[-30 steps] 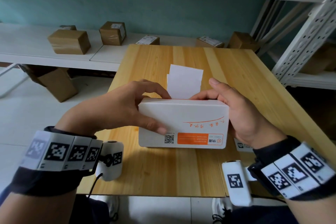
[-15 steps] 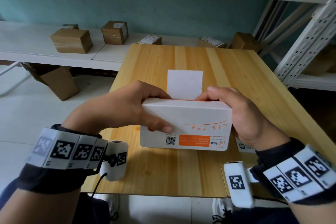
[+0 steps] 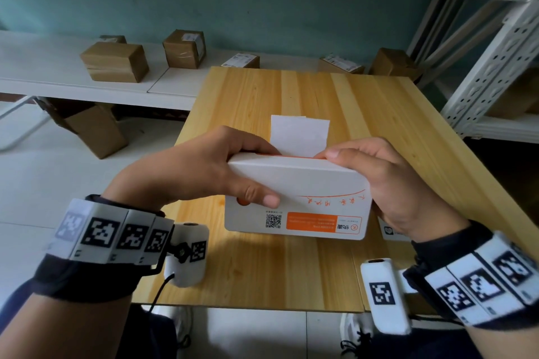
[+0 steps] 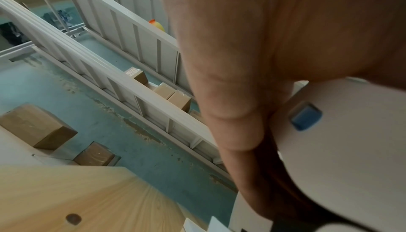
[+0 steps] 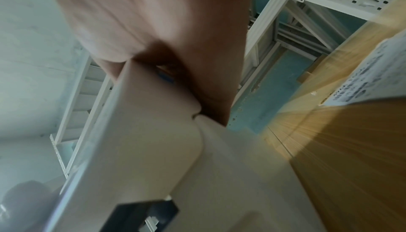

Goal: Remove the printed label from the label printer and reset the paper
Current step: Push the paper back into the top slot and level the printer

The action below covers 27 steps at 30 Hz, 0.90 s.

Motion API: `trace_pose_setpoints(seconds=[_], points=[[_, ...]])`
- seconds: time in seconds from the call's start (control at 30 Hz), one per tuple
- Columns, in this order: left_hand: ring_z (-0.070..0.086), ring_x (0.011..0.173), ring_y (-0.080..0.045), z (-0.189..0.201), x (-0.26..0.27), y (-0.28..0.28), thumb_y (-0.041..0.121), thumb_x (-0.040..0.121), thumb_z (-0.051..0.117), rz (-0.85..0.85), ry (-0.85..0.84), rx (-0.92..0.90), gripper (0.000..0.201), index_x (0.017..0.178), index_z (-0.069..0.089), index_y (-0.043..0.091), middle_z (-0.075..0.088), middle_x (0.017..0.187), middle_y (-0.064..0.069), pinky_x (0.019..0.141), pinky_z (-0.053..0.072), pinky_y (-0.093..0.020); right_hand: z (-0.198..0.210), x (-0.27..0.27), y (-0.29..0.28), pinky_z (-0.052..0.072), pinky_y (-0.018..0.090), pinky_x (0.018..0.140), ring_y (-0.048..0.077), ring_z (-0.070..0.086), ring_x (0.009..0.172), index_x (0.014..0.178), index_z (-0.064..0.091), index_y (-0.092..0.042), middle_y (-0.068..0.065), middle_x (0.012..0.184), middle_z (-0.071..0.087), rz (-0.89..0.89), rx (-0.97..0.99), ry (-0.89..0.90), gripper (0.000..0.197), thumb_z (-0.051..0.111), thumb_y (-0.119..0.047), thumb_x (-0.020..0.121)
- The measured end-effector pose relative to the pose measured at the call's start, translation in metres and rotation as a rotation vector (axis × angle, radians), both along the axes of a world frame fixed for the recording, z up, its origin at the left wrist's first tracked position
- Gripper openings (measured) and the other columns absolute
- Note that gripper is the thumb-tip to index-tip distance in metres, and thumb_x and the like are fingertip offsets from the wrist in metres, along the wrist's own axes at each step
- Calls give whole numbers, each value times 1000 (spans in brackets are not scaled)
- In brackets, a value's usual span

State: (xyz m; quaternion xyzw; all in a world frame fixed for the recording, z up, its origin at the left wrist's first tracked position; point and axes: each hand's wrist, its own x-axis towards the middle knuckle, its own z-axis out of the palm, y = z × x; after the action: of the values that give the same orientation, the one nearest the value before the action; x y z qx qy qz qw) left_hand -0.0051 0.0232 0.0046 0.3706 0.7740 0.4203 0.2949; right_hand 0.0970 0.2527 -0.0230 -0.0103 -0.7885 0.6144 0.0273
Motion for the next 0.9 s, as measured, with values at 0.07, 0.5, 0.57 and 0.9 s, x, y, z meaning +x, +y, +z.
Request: trace_pose_setpoints(seconds=[0.07, 0.5, 0.57, 0.9], points=[[74, 96, -31, 0, 0, 0, 29, 62, 85, -4, -1, -2, 55, 115, 74, 20, 78, 104, -7, 78, 62, -48, 0, 0, 0, 50, 28, 72, 23, 74, 85, 97, 77, -8, 12, 92, 78, 10, -1, 1, 38, 50, -33, 91], [73, 89, -29, -3, -1, 3, 34, 66, 86, 42, -14, 6, 47, 111, 77, 22, 79, 100, -6, 62, 57, -27, 2, 0, -2, 50, 29, 72, 19, 73, 82, 92, 79, -15, 11, 89, 78, -16, -7, 4, 30, 53, -29, 96], [73, 79, -21, -2, 0, 3, 30, 70, 85, 40, 0, -1, 41, 109, 78, 22, 79, 97, -5, 60, 55, -23, 0, -1, -1, 50, 30, 72, 20, 73, 82, 93, 79, -14, 10, 89, 78, -18, -2, 7, 34, 51, -33, 90], [75, 79, -12, -2, 1, 5, 27, 71, 86, 75, 5, -3, 38, 108, 78, 22, 79, 96, -2, 58, 55, -18, -2, -3, 1, 49, 42, 83, 32, 71, 97, 103, 79, -17, 11, 100, 77, -2, -11, -18, 37, 49, -35, 90]])
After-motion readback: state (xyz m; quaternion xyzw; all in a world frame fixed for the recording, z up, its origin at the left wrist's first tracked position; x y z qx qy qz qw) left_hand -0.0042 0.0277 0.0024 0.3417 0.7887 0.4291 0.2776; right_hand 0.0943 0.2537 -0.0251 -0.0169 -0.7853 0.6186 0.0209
